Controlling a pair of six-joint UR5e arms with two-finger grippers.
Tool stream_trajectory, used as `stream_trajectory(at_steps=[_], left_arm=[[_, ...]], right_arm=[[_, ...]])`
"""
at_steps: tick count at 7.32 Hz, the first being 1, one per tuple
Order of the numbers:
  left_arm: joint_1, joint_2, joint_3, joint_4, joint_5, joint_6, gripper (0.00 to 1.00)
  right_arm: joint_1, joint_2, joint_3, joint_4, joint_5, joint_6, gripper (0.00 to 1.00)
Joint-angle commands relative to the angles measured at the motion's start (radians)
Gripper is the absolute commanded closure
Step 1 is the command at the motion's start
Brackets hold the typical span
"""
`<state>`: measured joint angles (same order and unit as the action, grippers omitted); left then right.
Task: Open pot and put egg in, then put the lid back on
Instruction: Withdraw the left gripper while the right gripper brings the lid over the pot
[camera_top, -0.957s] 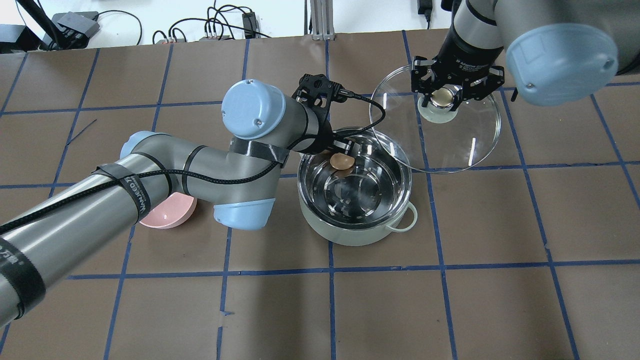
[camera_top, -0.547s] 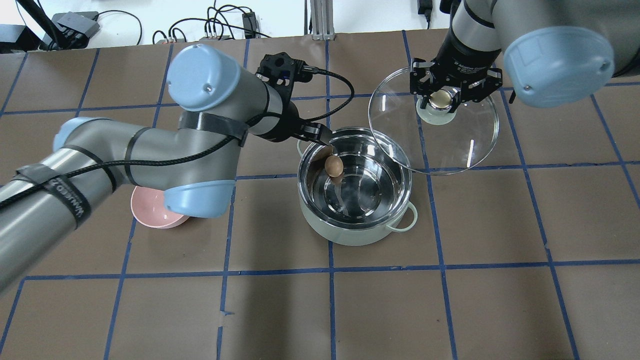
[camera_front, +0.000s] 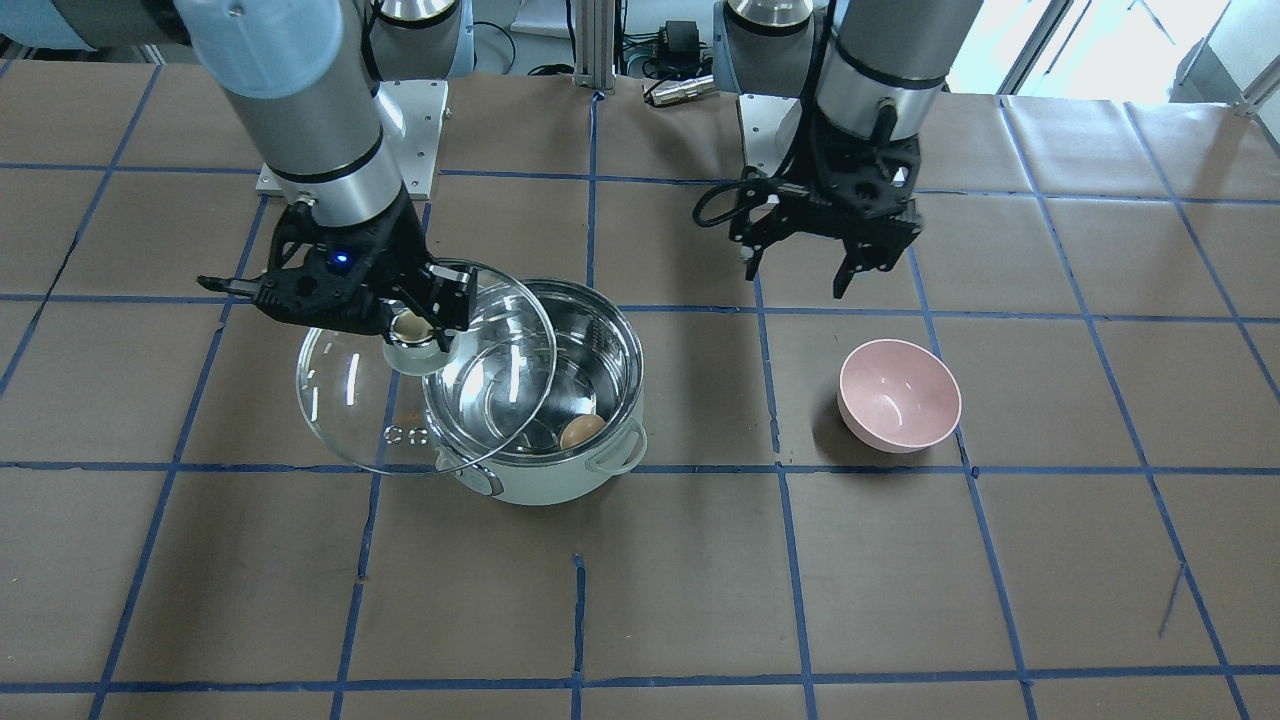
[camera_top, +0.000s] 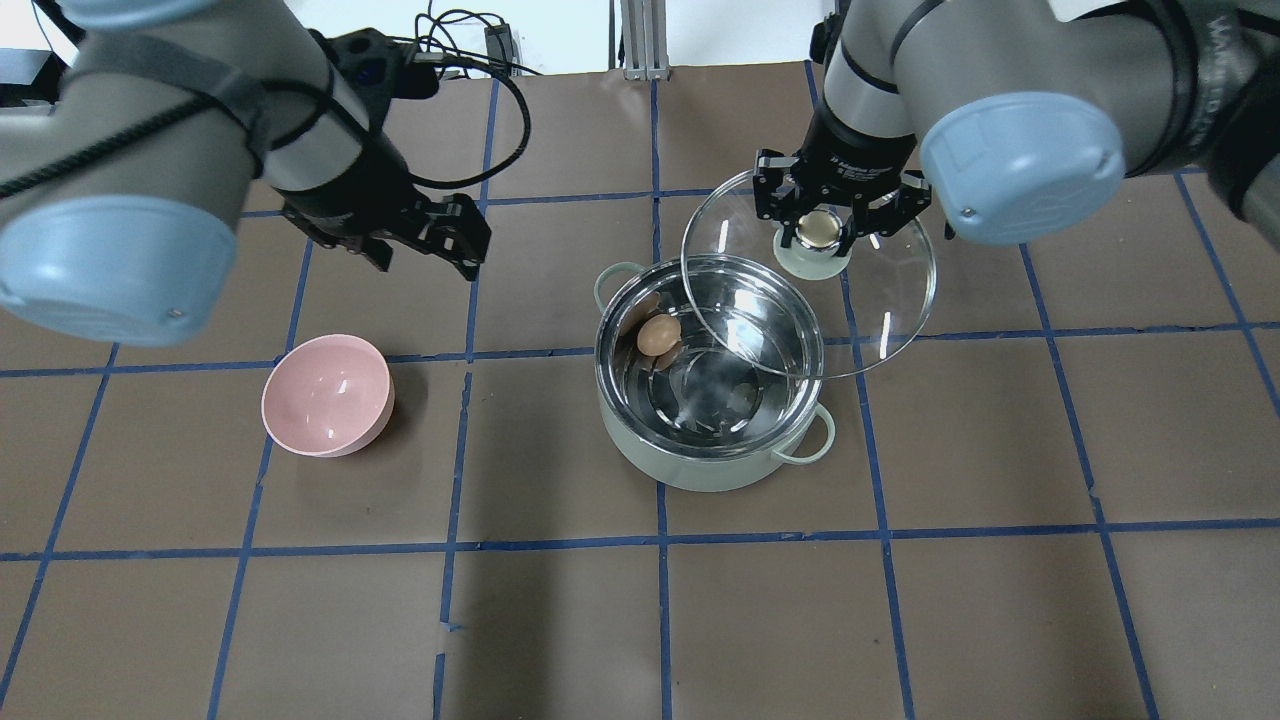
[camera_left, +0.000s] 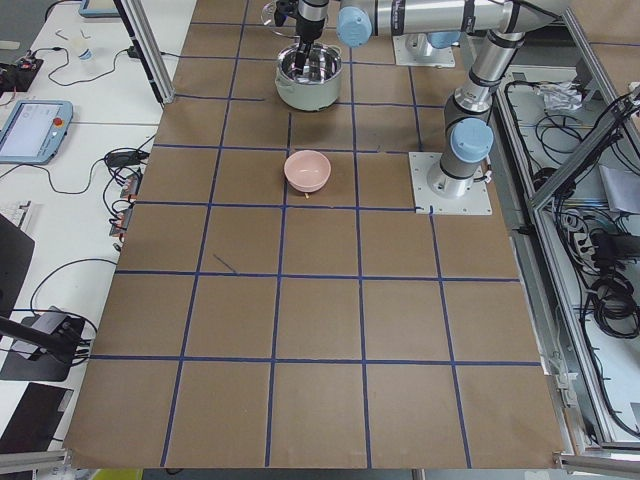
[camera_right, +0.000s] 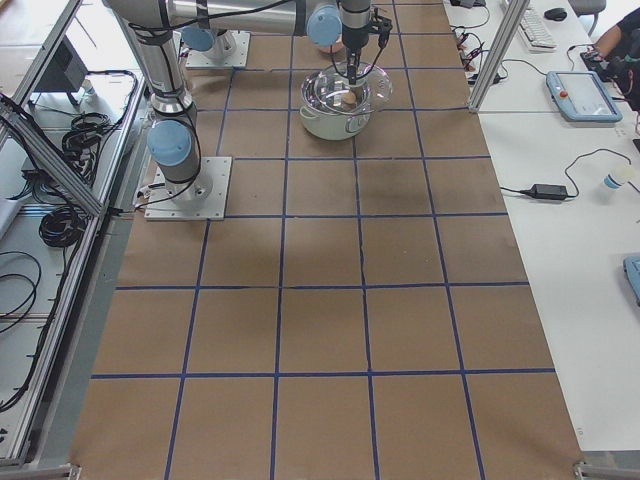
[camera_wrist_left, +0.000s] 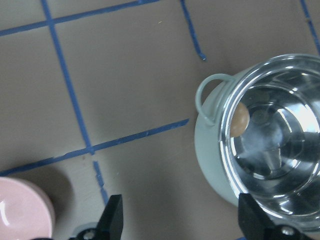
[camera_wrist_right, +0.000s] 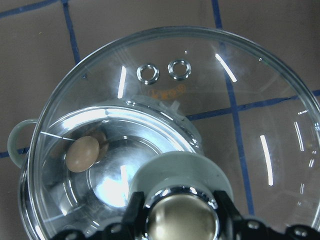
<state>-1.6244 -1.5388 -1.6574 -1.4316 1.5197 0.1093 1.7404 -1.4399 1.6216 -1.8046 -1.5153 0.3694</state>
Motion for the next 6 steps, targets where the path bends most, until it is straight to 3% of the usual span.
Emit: stream_trajectory(at_steps=[1, 3, 6], left_arm=[[0.072, -0.003, 0.103, -0.173, 0.020, 0.000, 0.14], [0.081, -0.007, 0.117, -0.190, 0.076, 0.003, 0.14], [0.081, -0.007, 0.116, -0.190, 0.076, 0.003, 0.14]], right_arm=[[0.092, 0.029, 0.044, -0.062, 0.001, 0.165, 0.61], [0.128, 0.038, 0.124, -0.149, 0.003, 0.195, 0.62], [0.131, 0.038, 0.126, -0.171, 0.001, 0.220, 0.61]])
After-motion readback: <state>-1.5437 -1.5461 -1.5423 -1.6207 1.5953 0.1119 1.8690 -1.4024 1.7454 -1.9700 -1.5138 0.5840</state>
